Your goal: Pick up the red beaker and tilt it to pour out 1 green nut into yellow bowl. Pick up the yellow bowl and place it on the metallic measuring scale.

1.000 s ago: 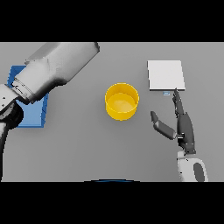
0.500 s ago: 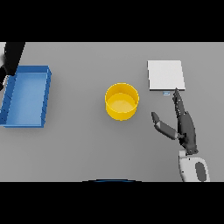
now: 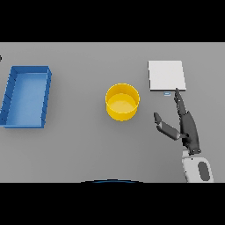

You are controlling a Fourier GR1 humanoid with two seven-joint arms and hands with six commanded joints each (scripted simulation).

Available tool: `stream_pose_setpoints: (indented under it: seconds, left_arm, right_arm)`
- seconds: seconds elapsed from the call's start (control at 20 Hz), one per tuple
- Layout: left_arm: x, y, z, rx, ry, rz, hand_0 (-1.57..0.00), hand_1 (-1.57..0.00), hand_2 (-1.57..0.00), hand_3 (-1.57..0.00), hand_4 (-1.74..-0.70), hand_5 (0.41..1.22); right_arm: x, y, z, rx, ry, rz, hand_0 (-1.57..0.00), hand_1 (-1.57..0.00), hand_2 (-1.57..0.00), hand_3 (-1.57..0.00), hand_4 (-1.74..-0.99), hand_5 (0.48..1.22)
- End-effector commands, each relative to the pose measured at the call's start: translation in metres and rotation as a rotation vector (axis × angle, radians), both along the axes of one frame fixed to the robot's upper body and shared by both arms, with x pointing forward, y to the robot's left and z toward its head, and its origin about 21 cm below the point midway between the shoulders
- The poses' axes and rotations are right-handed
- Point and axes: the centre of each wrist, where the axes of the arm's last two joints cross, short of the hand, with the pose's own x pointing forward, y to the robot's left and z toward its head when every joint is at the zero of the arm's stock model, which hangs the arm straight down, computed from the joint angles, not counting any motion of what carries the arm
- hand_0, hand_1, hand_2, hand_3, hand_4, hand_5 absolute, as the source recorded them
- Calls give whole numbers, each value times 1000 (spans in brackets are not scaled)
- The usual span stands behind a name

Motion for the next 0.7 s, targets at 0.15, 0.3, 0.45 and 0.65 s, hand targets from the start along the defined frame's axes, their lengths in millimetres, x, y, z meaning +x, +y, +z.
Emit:
stream_pose_setpoints:
  seconds: [0.15,0.3,0.45,0.65]
  left_arm:
    - [-40,5,-46,-91,25,85,-1571,-1571,-1571,-1450,-1741,1221]
    - [-62,5,-74,-134,50,120,-1571,-1571,-1571,-1449,-1741,1221]
    - [-79,6,-94,-175,83,162,-1571,-1571,-1571,-1493,-1741,1221]
    - [-92,2,-109,-190,107,175,-1571,-1571,-1571,-1539,-1741,1117]
  right_arm:
    - [-1,3,2,-14,12,14,1,1,1,1,-1206,657]
    - [-2,7,-1,-4,10,17,1,1,1,1,-1217,664]
    - [-3,4,0,-13,-2,19,1,1,1,1,-1216,664]
    - [-2,6,3,-24,2,15,1,1,1,1,-1207,665]
